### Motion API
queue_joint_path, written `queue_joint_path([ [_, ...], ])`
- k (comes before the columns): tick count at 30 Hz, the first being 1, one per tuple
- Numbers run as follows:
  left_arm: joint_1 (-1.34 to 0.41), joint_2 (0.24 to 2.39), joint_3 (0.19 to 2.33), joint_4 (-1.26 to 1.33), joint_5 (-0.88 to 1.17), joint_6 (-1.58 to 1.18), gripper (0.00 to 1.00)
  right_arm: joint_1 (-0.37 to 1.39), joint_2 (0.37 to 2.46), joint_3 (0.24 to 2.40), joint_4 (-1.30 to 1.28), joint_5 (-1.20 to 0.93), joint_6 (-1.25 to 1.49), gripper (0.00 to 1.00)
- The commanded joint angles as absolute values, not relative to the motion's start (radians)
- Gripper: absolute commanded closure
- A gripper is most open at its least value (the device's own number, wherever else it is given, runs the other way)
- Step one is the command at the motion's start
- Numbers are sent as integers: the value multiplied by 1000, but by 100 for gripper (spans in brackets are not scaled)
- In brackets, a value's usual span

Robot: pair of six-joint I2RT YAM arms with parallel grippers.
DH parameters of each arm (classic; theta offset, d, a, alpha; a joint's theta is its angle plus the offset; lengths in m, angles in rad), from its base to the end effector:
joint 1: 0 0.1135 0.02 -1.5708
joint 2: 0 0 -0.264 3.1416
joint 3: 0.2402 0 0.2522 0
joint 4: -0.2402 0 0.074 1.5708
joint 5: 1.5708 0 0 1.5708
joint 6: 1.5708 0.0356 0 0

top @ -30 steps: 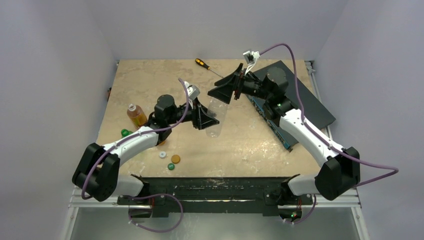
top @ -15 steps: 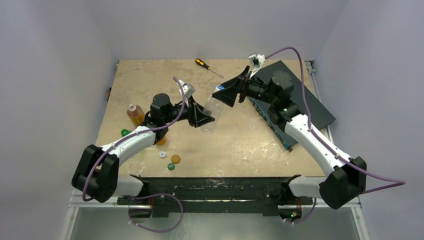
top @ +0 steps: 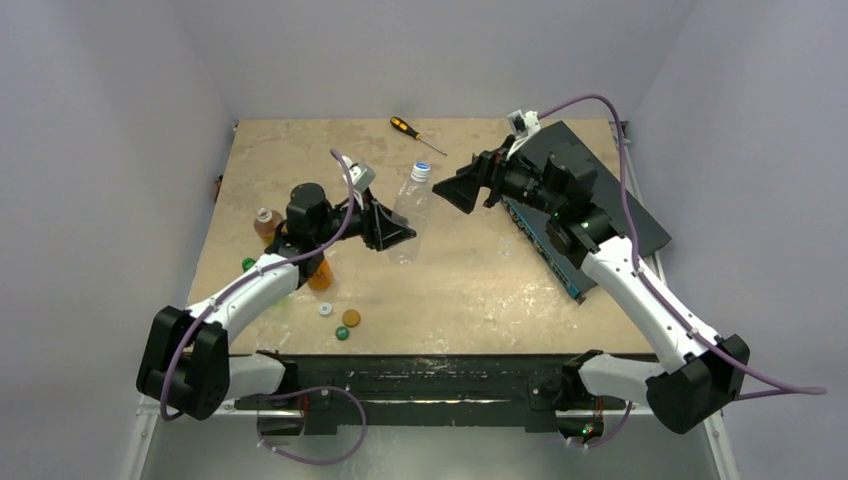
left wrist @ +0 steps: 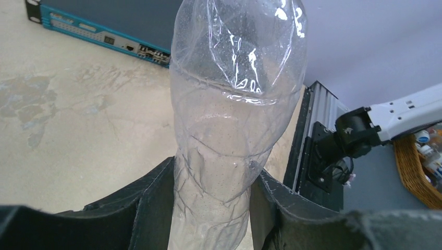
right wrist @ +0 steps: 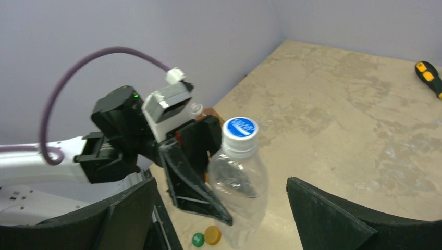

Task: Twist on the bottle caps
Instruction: Screw the bottle cap onto the plastic bottle.

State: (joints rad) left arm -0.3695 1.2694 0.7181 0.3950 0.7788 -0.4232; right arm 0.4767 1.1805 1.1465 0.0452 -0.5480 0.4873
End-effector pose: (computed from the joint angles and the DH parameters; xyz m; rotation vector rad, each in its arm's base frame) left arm 0.2519 -0.1244 0.2729 0.5648 1.7600 -1.2358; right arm 0.2321 0.1407 0.4105 -0.4530 1.6265 1.1658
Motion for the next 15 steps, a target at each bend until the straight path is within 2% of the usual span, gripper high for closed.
queue_joint_path([
  [1,-373,1238,767,445,922,-420,100,476,1193,1204,29,-478,464,3],
  [7,-386,1249,737,567,995,-513,100,475,1250,1213,155,-630,481,13],
  [15,-425,1275,735,589,1007,-526,100,479,1330,1200,343,-746,578,25],
])
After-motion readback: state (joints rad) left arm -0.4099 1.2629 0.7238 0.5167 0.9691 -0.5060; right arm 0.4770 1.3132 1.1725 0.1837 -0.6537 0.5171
